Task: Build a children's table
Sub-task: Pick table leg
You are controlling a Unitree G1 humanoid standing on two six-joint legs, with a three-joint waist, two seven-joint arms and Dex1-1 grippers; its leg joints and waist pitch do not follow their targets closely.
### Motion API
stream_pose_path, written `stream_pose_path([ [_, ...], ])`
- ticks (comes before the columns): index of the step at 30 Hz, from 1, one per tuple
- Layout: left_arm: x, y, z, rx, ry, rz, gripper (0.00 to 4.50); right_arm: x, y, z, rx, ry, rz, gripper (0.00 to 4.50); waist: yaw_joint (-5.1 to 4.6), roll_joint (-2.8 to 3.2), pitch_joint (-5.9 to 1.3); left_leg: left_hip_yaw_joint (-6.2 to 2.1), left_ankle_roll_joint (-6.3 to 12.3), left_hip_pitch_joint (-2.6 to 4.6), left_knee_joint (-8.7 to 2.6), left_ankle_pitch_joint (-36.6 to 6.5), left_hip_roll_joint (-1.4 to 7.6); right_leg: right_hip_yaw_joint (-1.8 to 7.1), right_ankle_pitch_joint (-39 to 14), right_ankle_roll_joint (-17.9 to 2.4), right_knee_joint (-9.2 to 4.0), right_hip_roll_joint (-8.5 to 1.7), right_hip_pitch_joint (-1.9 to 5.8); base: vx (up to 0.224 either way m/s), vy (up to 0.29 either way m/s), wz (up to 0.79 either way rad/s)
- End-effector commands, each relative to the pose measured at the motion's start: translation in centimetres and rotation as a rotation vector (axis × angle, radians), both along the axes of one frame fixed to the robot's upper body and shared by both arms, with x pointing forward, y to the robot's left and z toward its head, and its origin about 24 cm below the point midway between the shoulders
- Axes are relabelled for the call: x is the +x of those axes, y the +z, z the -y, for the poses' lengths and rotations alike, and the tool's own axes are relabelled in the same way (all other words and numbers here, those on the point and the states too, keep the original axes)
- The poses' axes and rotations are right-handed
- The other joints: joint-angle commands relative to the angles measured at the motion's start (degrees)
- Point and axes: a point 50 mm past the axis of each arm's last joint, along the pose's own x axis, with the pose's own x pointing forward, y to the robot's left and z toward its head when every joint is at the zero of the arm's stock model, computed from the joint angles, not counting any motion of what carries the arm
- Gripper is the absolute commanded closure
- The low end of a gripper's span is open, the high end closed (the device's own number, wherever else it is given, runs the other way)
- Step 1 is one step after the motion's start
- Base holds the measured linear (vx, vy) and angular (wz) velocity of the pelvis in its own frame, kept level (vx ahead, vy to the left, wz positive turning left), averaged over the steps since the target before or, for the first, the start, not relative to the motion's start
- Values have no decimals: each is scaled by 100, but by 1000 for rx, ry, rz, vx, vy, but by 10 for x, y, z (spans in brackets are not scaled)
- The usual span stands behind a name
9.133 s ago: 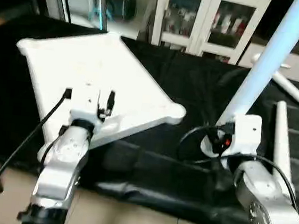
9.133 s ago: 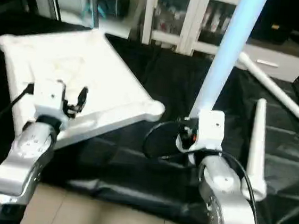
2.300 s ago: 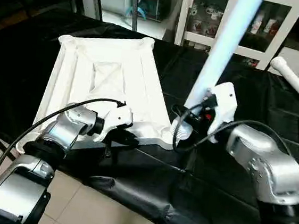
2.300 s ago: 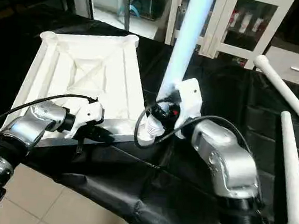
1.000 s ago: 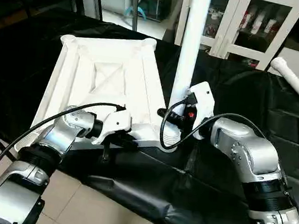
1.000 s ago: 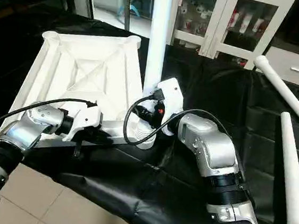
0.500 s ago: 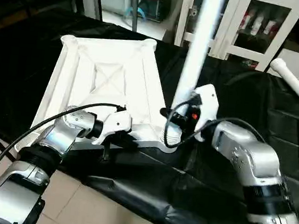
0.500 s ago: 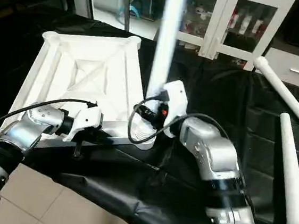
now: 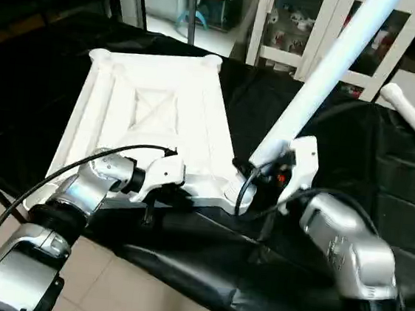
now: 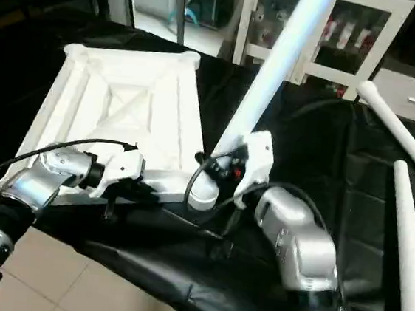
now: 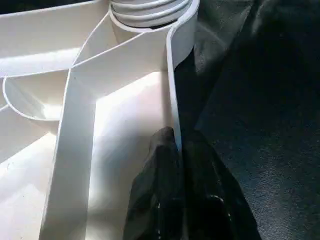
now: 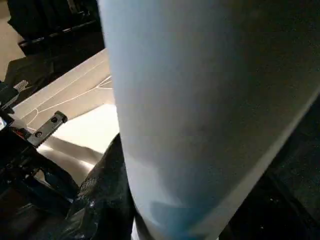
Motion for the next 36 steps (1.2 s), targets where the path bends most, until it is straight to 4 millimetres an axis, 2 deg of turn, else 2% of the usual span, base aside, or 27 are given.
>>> stream_pose_path([
  [1,0,-3,-3,13,12,4,450,-9,-28,6,-94,-20,-119,265,-23,-16,-312,-323,-326,120,-596,-1443,552,321,-1484,-1276,-441,-460,132,0,0,0],
  [3,0,-4,-3,12,13,1,450,-15,-33,4,-145,7,-124,265,-18,-6,-311,-326,-343,122,-609,-1424,558,318,-1421,-1241,-431,-446,131,0,0,0],
  [9,0,-4,-4,16,12,-2,450,-16,-36,-1,-263,74,-127,265,-32,-6,-304,-333,-371,115,-618,-1498,554,329,-1431,-1253,-438,-457,148,0,0,0],
  [12,1,-3,-5,21,12,-3,450,-11,-34,-5,-307,131,-153,265,-54,-13,-294,-347,-388,123,-622,-1648,557,333,-1651,-1231,-455,-459,141,0,0,0],
  [16,1,-3,-5,23,12,-4,450,-8,-35,-8,-293,133,-187,265,-61,-12,-298,-355,-403,118,-627,-1660,562,339,-1655,-1220,-458,-464,141,0,0,0],
  [17,1,-3,-5,22,13,-2,450,-7,-40,-7,-286,118,-226,265,-66,-26,-292,-354,-409,124,-629,-1689,565,339,-1687,-1226,-462,-464,128,0,0,0],
  [19,1,-3,-5,20,14,-2,450,-8,-45,-6,-298,108,-244,265,-74,-15,-286,-359,-449,127,-637,-1807,564,339,-1831,-1187,-481,-465,114,0,0,0],
  [20,1,-3,-5,19,15,-1,450,-9,-50,-4,-299,91,-258,265,-85,-22,-275,-368,-492,131,-648,-1954,563,338,-1999,-1132,-499,-464,106,0,0,0],
  [21,1,-3,-5,18,15,-1,450,-9,-53,-3,-299,81,-267,265,-91,-65,-275,-369,-498,134,-651,-2003,566,338,-2086,-1101,-510,-465,99,0,0,0],
  [23,1,-3,-5,17,16,0,450,-11,-57,-2,-300,66,-271,265,-94,-43,-278,-394,-554,147,-662,-2141,571,344,-2223,-1022,-516,-471,84,0,0,0],
  [28,0,-3,-6,8,25,-2,450,-19,-64,1,-282,50,-279,265,-92,-34,-282,-391,-601,149,-680,-2236,573,348,-2061,-1028,-515,-467,70,0,0,0],
  [29,0,-4,-6,1,34,-5,450,-21,-67,2,-286,44,-278,265,-99,-51,-286,-393,-599,147,-685,-2267,572,347,-2047,-1020,-518,-463,73,0,0,0],
  [30,0,-5,-7,-2,39,-6,450,-22,-68,2,-289,40,-276,265,-94,-6,-287,-397,-611,154,-686,-2283,571,348,-2036,-1020,-516,-465,69,0,0,0],
  [31,0,-5,-7,-3,41,-7,450,-22,-68,1,-290,38,-275,265,-107,-36,-286,-389,-601,152,-690,-2337,568,346,-2053,-1006,-528,-450,60,0,0,0],
  [34,-1,-7,-6,-20,58,-23,450,-20,-69,2,-291,11,-271,265,-109,-39,-294,-400,-592,148,-693,-2385,569,346,-2155,-976,-530,-457,64,0,0,0],
  [35,-1,-7,-6,-27,70,-32,450,-18,-68,3,-296,-11,-264,265,-105,6,-295,-407,-612,155,-702,-2432,570,349,-2204,-955,-537,-459,53,0,0,0],
  [36,0,-9,-6,-35,97,-41,450,-11,-67,4,-302,-57,-253,265,-110,7,-296,-404,-622,160,-705,-2465,567,344,-2214,-946,-545,-449,47,0,0,0],
])
